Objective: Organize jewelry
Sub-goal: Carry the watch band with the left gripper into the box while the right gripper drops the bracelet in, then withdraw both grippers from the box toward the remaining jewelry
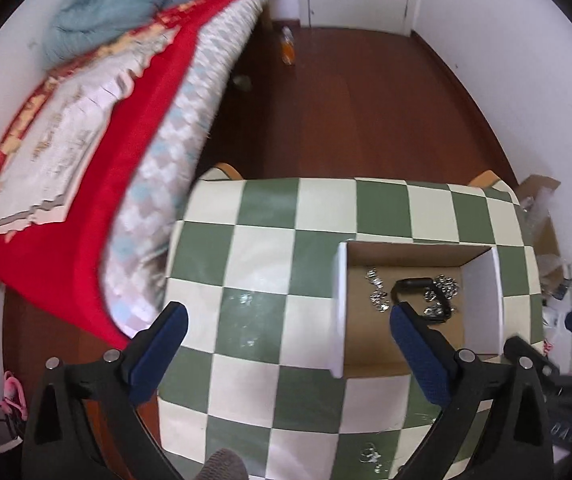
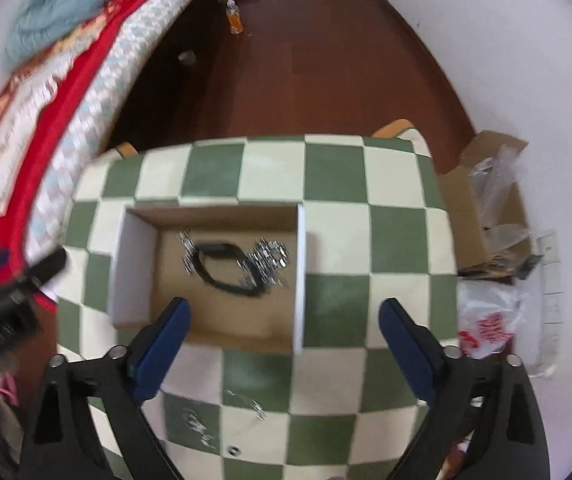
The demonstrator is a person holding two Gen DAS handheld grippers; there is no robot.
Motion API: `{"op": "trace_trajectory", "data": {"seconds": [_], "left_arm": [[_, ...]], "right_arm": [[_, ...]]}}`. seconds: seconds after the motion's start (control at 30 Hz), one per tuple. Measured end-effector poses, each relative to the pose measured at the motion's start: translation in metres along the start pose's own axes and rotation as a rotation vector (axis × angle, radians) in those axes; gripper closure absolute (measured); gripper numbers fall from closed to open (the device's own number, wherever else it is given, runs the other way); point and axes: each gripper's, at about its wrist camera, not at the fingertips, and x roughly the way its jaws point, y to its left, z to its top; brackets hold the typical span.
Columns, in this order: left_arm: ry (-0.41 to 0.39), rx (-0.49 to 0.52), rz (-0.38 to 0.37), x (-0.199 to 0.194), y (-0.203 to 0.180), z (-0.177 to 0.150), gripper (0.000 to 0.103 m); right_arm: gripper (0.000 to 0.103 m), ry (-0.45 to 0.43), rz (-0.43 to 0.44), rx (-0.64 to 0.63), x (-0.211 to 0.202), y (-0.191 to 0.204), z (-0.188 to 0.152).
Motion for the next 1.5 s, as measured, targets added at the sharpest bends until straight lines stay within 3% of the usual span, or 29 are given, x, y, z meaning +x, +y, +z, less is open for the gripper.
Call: {"op": "trace_trajectory", "data": {"seconds": [0.13, 0.47, 1.13, 1.33, 1.5], "left_arm": [[-0.061, 0.018, 0.051, -0.009, 0.000, -0.024, 0.000], [-0.112, -0.018, 0.057, -0.037, 0.005, -0.061, 0.000], [-0.291, -0.024, 0.045, -0.136, 0.007, -0.106, 0.000], [-0.285, -0.059, 0.060, -0.136, 0.015, -0.121, 0.000], [-0.202, -0.061, 0.122, -0.097, 0.018, -0.139, 0.000]], "right_arm": [[0.002, -0.003, -0.034, -0.014, -0.001, 0.007, -0.025], [0.001, -0.034, -0.019, 0.038, -0.015, 0.006, -0.073], [0.001, -0.295, -0.053, 0.032, -0.129, 0.009, -0.116], [0.001, -0.310, -0.031, 0.052, -0.142, 0.006, -0.125], [0.002, -0.215, 0.001, 0.060, -0.107, 0.002, -0.137]]}}
